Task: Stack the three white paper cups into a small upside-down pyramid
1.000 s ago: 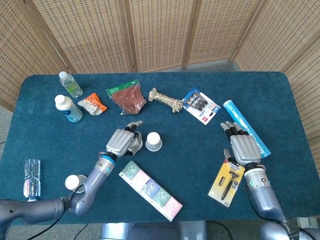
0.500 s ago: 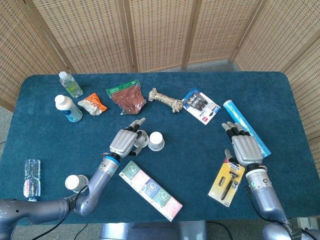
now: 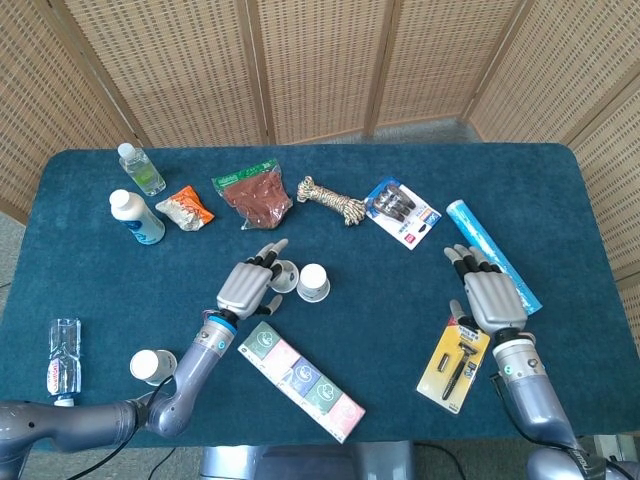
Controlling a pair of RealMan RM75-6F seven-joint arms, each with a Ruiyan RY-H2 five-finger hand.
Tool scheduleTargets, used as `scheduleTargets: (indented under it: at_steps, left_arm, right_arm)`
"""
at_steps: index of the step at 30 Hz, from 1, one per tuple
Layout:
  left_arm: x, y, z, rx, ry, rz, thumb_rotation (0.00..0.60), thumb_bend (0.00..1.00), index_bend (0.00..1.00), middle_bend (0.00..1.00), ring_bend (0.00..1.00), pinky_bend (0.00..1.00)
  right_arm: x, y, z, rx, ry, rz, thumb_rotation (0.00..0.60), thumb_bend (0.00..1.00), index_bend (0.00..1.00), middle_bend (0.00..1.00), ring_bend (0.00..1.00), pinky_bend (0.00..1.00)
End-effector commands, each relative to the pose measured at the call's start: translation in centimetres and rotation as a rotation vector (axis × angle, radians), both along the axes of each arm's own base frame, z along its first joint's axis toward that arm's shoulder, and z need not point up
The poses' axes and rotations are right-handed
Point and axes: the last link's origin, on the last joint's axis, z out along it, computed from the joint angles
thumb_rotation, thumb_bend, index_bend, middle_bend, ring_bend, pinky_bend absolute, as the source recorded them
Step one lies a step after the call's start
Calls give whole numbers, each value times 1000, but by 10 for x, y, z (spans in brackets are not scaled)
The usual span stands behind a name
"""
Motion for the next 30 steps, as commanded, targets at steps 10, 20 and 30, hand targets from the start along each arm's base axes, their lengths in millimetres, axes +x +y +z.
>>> scheduleTargets:
  at_steps: [10, 20, 30]
  left_arm:
    - [6, 1, 8, -13, -29, 34, 600, 440, 116, 0, 0, 270]
    - [5, -2, 16, -52, -52, 60, 600, 429, 0, 0, 0, 217]
    - [2, -16, 53, -48, -79, 7, 600, 430, 0, 0, 0, 170]
  right_arm:
    - [-3, 2, 0, 2, -6, -4, 600, 476, 17, 0, 0, 210]
    - [-3, 3, 0, 3, -8, -5, 600, 480, 17, 0, 0, 211]
    - [-1, 2, -1, 5, -8, -1, 600, 477, 17, 0, 0, 210]
